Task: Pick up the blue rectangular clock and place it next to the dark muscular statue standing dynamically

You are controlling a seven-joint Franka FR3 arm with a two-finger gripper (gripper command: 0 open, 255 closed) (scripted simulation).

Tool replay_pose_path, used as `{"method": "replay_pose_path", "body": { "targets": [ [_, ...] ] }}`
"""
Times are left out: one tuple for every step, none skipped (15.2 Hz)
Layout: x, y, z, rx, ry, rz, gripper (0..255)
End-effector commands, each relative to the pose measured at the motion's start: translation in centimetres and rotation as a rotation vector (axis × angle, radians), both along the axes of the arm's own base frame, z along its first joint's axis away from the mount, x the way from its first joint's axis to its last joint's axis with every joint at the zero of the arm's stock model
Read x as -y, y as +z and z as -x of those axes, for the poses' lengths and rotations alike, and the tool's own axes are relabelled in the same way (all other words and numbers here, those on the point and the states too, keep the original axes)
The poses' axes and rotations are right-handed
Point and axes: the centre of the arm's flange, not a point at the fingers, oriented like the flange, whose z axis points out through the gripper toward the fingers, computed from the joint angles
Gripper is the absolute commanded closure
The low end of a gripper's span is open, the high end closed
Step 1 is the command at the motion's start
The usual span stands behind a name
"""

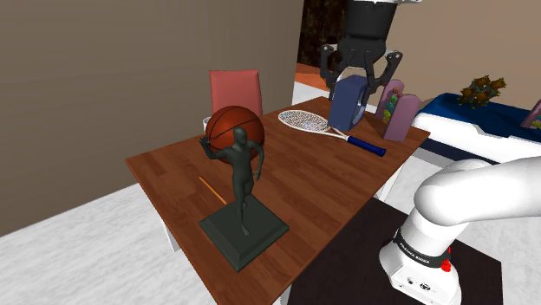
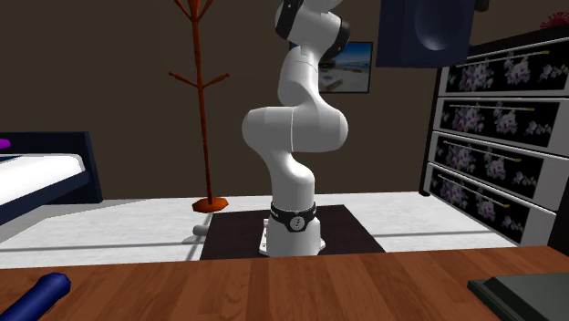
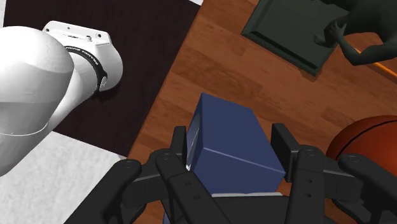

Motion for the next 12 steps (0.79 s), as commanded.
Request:
{"method": "replay_pose_path", "body": {
  "targets": [
    [0.0,-1.0,-0.2,0.000,0.000,0.000,255],
    [0.0,-1.5,-0.2,0.000,0.000,0.000,255],
    [0.0,-2.1,-0.2,0.000,0.000,0.000,255],
    [0.0,-2.6,-0.2,0.000,0.000,0.000,255],
    [0.0,-3.1,-0.2,0.000,0.000,0.000,255],
    [0.0,-3.6,-0.2,0.000,0.000,0.000,255],
    [0.0,-4.2,-0.2,0.000,0.000,0.000,255],
    [0.0,-4.7,-0.2,0.000,0.000,0.000,255],
    [0.0,-5.2,-0.2,0.000,0.000,0.000,255],
    [0.0,-5.8,-0.2,0.000,0.000,0.000,255],
    [0.0,-6.3,-0.2,0.000,0.000,0.000,255],
    [0.0,-6.8,-0.2,0.000,0.000,0.000,255]
  ]
}}
